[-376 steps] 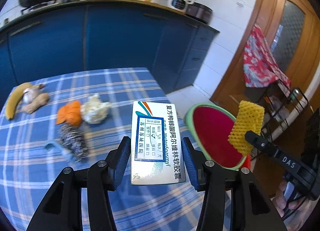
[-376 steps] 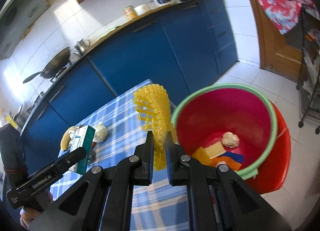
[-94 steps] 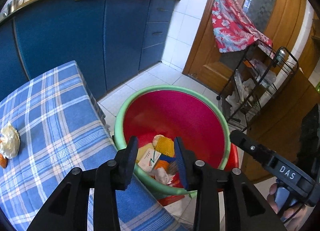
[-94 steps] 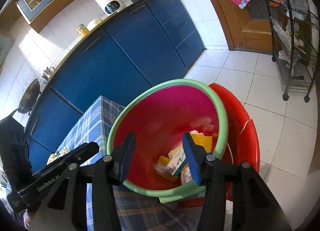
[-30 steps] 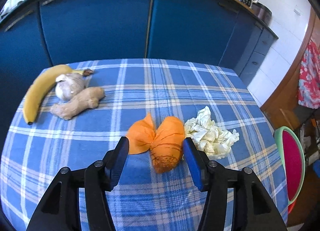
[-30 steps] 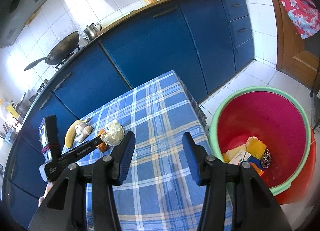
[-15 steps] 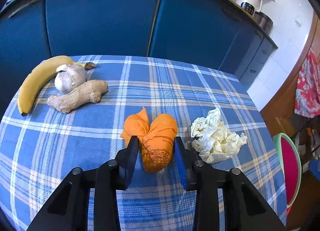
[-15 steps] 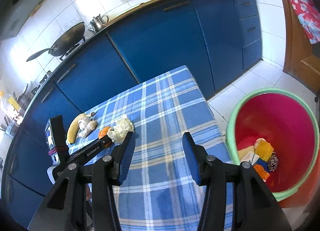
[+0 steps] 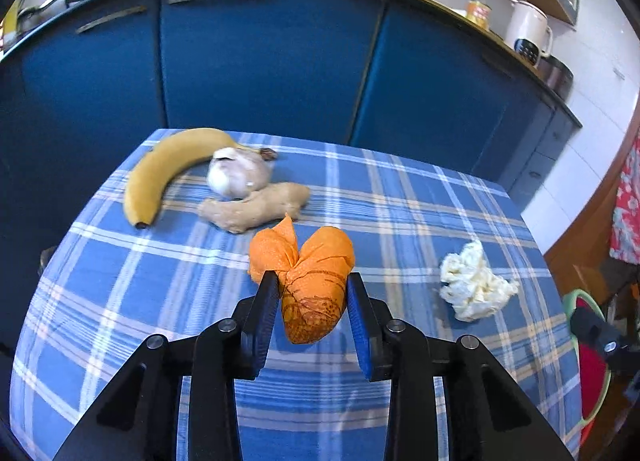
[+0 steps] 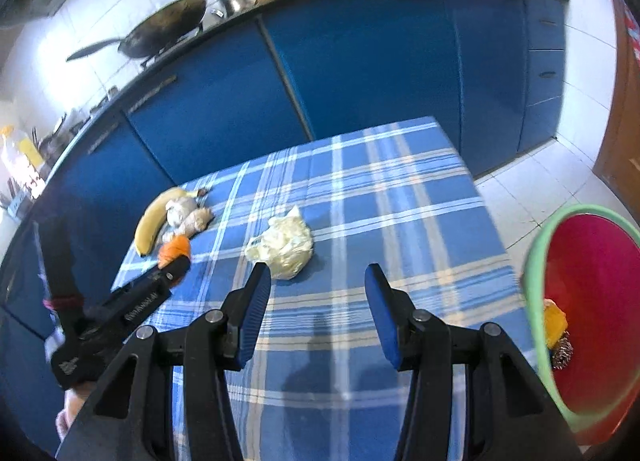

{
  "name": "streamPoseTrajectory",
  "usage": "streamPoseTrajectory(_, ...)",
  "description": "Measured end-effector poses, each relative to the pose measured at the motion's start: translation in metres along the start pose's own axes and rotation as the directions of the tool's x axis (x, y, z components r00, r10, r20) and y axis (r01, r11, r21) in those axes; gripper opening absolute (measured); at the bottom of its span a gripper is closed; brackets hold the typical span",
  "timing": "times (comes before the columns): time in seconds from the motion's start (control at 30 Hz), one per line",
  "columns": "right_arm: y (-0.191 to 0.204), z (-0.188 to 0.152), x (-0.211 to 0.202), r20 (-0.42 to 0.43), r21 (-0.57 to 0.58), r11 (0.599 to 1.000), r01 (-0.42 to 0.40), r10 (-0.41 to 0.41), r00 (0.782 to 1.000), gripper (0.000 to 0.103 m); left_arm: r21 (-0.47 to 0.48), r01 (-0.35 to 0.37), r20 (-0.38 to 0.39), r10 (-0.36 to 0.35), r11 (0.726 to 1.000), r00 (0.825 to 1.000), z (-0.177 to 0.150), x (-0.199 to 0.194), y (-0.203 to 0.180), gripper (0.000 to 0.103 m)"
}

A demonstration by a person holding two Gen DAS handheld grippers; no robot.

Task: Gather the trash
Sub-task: 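Grasp the crumpled white paper with the right tool while the left tool holds the orange bag, then carry the orange bag and crumpled paper over the red bucket with both tools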

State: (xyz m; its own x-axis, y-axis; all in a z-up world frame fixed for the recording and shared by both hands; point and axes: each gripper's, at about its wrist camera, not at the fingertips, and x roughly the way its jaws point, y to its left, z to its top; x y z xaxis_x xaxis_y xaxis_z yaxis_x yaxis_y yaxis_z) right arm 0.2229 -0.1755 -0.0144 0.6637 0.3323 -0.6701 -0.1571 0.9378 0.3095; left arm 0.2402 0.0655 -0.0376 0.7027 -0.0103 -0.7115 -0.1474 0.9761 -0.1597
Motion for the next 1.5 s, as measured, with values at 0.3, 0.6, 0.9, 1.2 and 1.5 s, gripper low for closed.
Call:
streamPoseTrajectory(0.3,0.029,0.002,0.053,-0.075,-0.080,0.997,-0.019,0.013,0.997,0.052,-0.039,-0.019,-0.009,0.019,0.999,1.000,-0.001,0.007,0.015,0.035)
streamPoseTrajectory(0.6,0.044,0.004,0.089,-0.088,-0.118,0.993,0.007,-0.017,0.996,0.052,-0.068,-0.016,-0.011,0.015,0.998,1.000,-0.001,0.009,0.022,0.035)
streamPoseTrajectory(0.9,0.042,0.009,0.101,-0.096,-0.107,0.994,0.020,-0.030,0.995,0.039,-0.065,-0.006,-0.012,0.005,0.998,1.000,-0.002,0.009,0.020,0.035)
streamPoseTrajectory(1.2,0.032,0.008,0.090,-0.079,-0.056,0.998,0.002,-0.006,0.997,0.030,-0.055,0.007,-0.008,-0.007,0.998,1.000,-0.002,0.006,0.016,0.035)
streamPoseTrajectory(1.5,0.021,-0.001,0.046,-0.027,-0.013,1.000,-0.013,0.012,1.000,0.030,0.000,0.022,0.001,-0.022,1.000,1.000,-0.006,0.003,-0.001,0.035)
